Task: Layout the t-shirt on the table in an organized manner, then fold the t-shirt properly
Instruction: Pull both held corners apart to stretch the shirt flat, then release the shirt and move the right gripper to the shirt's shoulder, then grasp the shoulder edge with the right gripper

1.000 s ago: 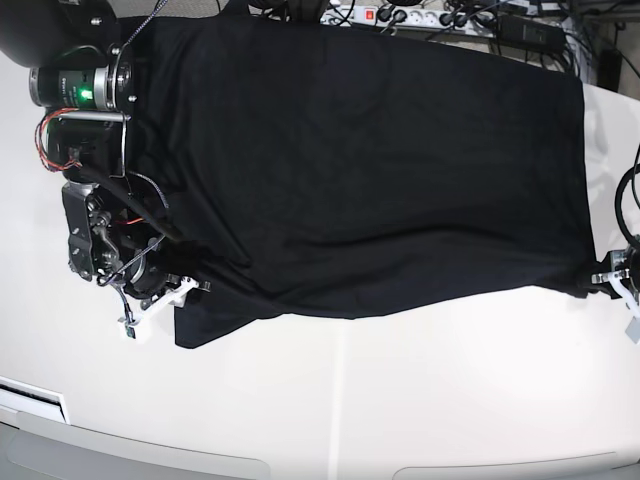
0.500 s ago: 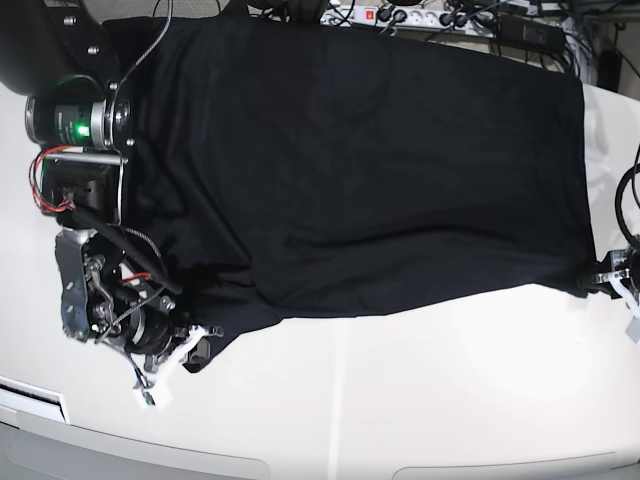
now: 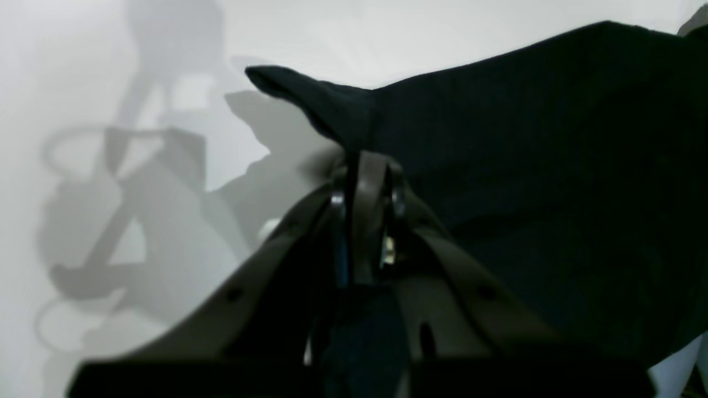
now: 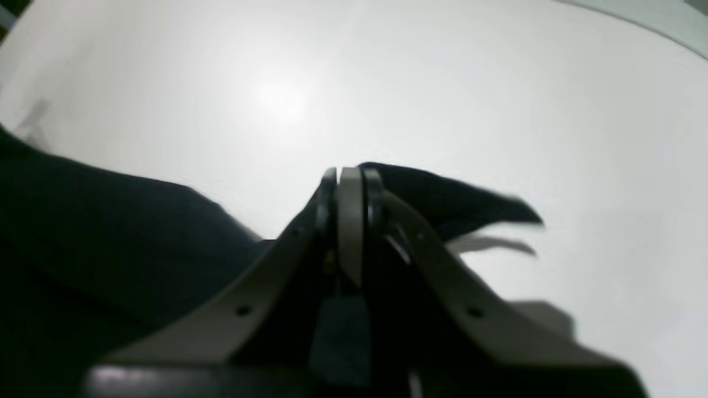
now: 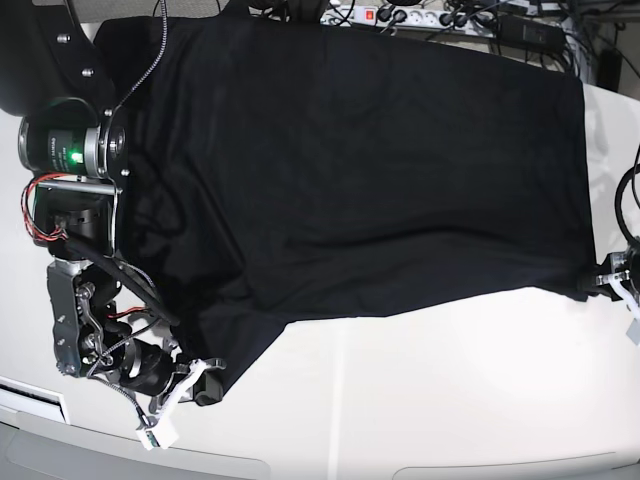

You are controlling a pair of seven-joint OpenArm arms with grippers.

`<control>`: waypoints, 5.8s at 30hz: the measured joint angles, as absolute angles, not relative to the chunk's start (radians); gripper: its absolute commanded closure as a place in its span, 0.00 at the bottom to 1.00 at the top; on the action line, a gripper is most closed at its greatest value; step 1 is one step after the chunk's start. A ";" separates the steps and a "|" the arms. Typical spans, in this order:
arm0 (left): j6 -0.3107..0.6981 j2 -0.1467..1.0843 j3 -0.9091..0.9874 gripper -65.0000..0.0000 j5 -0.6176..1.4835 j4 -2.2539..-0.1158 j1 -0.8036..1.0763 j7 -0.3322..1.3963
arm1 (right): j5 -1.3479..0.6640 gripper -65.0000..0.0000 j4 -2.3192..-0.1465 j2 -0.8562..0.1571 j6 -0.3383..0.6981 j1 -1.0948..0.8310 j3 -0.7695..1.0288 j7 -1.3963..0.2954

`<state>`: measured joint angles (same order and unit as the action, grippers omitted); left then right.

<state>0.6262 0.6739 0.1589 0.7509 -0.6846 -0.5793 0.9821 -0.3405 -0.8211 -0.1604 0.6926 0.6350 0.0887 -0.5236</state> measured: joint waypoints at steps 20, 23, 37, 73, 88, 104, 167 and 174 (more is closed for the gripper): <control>0.607 0.660 0.159 1.00 0.691 -0.683 -0.782 0.828 | -0.273 1.00 -0.821 -0.250 0.572 0.768 0.083 -0.546; 0.607 0.639 0.159 1.00 0.688 -0.683 -0.799 0.823 | -0.272 1.00 -0.821 -0.255 0.572 0.767 0.051 -0.546; 0.553 0.556 0.159 1.00 0.554 -0.683 -0.835 0.727 | -0.167 1.00 -0.821 -0.260 0.395 0.799 -0.195 -0.505; 0.501 0.571 0.159 0.38 0.495 -0.683 -0.891 0.706 | -0.176 0.48 -0.821 -0.263 0.332 0.885 -0.196 -0.547; 0.445 0.579 0.159 1.00 0.491 -0.683 -0.789 0.840 | -0.454 0.58 -0.823 -0.281 0.449 0.825 -0.195 -0.809; 0.630 0.789 0.159 1.00 0.835 -0.685 -0.546 0.907 | -1.076 1.00 -1.181 -0.421 0.692 0.523 -0.102 -1.231; 0.690 0.845 0.464 1.00 1.145 -0.686 -0.199 1.041 | -0.928 0.49 -1.459 -0.130 0.685 -0.482 0.592 -1.036; 0.690 0.846 0.464 1.00 1.145 -0.686 -0.199 1.041 | -1.033 0.49 -1.459 -0.079 0.693 -0.482 0.592 -1.119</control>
<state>0.6899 0.8455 0.4641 1.1450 -0.6861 -0.1993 1.0409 -1.0332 -1.4590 -0.0788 0.6930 -0.4820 0.5919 -1.1191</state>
